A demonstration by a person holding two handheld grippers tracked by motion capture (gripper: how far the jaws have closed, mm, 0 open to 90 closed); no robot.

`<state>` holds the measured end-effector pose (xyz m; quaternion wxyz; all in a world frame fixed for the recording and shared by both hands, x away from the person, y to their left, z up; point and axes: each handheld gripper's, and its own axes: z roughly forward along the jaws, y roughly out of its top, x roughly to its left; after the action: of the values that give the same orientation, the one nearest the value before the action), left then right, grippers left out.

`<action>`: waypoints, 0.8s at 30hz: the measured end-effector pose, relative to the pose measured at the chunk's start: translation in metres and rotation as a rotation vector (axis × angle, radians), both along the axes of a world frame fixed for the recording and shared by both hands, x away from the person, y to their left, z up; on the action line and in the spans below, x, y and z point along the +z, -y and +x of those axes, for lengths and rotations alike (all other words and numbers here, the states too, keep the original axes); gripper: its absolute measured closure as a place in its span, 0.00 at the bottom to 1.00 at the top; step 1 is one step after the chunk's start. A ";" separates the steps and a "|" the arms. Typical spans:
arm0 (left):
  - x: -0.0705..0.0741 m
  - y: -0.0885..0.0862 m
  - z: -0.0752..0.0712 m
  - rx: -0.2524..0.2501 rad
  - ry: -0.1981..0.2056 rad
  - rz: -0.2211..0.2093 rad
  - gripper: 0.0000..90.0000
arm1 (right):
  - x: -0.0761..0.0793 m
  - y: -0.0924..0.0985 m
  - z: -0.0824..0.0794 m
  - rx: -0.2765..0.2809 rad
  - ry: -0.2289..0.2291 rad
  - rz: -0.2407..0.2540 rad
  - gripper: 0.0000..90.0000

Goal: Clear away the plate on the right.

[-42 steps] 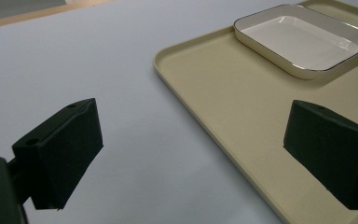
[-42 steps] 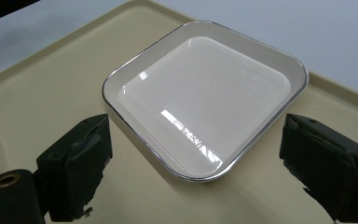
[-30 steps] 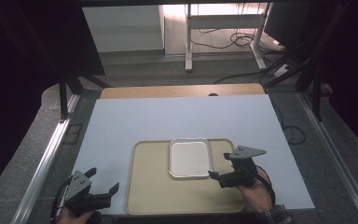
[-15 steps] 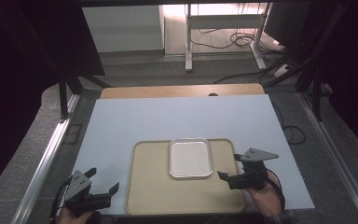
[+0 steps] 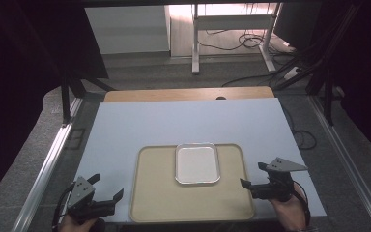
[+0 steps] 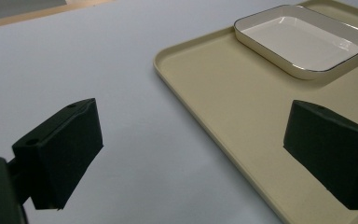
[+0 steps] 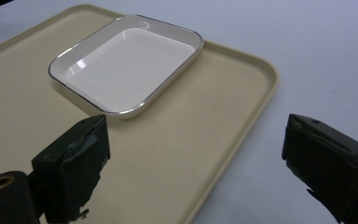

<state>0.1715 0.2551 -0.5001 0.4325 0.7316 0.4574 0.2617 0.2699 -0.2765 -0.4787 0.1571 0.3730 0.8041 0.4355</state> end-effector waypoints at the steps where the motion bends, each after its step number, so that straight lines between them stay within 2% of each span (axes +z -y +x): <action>1: 0.000 0.000 0.000 0.000 0.000 0.000 0.05 | 0.000 0.003 -0.001 -0.009 0.000 0.001 0.09; 11: 0.000 0.000 0.000 0.001 -0.001 0.001 0.05 | 0.000 0.025 -0.008 -0.067 0.008 -0.001 0.09; 15: 0.000 0.000 0.000 0.001 -0.001 0.001 0.05 | -0.001 0.034 -0.012 -0.097 0.016 -0.016 0.09; 24: 0.000 0.000 0.000 0.002 -0.002 0.000 0.05 | -0.007 0.049 -0.018 -0.130 0.006 -0.024 0.09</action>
<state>0.1716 0.2553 -0.5001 0.4316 0.7316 0.4586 0.2612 0.2520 -0.3257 -0.4860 0.1920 0.4214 0.7827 0.4158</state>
